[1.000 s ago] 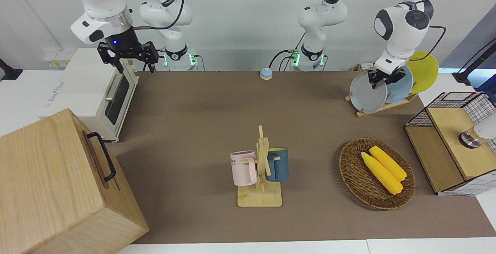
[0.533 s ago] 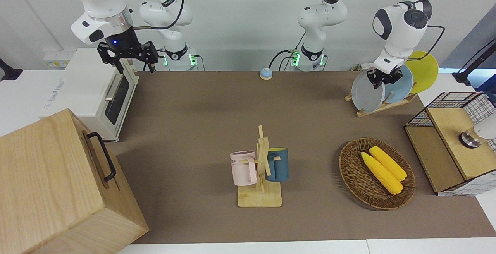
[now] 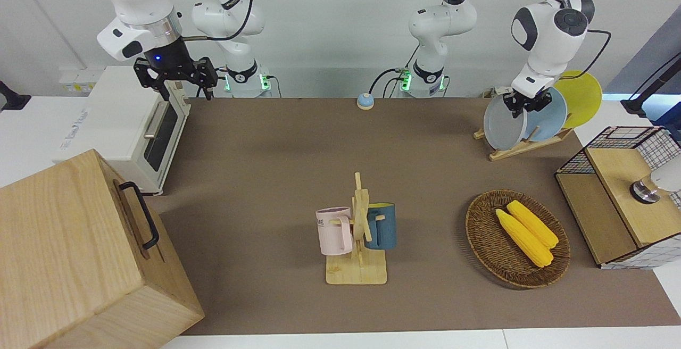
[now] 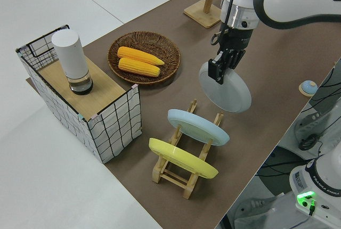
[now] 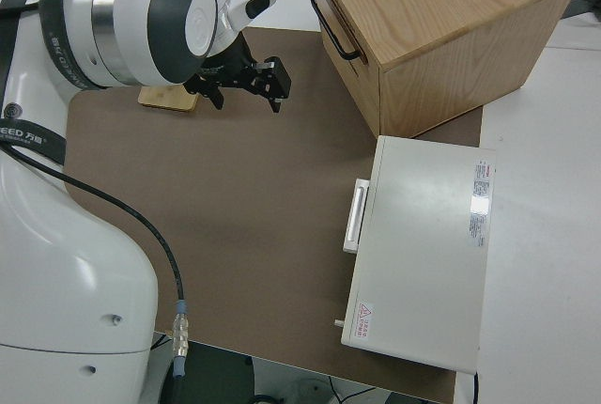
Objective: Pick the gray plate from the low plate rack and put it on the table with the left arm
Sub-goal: 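Lift the gray plate out of the rack with the left gripper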
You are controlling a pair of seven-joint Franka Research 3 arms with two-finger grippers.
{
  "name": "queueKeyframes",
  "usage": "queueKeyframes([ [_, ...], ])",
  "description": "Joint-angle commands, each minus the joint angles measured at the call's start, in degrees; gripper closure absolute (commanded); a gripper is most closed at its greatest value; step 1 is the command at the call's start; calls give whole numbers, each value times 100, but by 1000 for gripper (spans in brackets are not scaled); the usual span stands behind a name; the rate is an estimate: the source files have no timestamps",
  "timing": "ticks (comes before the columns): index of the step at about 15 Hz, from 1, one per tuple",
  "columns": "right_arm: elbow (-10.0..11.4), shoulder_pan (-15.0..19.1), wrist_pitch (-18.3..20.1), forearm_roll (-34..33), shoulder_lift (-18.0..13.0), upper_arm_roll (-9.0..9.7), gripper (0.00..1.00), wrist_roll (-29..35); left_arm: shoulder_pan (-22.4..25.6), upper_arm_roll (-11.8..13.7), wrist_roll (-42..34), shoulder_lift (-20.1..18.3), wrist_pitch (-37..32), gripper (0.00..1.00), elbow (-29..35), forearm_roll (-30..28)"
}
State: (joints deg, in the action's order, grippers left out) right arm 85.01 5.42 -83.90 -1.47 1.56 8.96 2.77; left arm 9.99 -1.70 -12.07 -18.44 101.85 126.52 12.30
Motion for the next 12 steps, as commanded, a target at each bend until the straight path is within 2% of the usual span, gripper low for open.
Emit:
queueKeyframes([
  [1,-37,-41,5,15,2,-34,17,22,-41,-505,722,8,-954,1000,-750,123],
  [3,-37,-41,5,15,2,-34,17,22,-41,-769,986,8,-1297,1000,-1023,123],
  [7,-37,-41,5,15,2,-34,17,22,-41,-1121,1286,34,-1860,1000,-1559,115],
  [12,-37,-41,5,15,2,-34,17,22,-50,-1210,1330,51,-2125,1000,-1911,1],
])
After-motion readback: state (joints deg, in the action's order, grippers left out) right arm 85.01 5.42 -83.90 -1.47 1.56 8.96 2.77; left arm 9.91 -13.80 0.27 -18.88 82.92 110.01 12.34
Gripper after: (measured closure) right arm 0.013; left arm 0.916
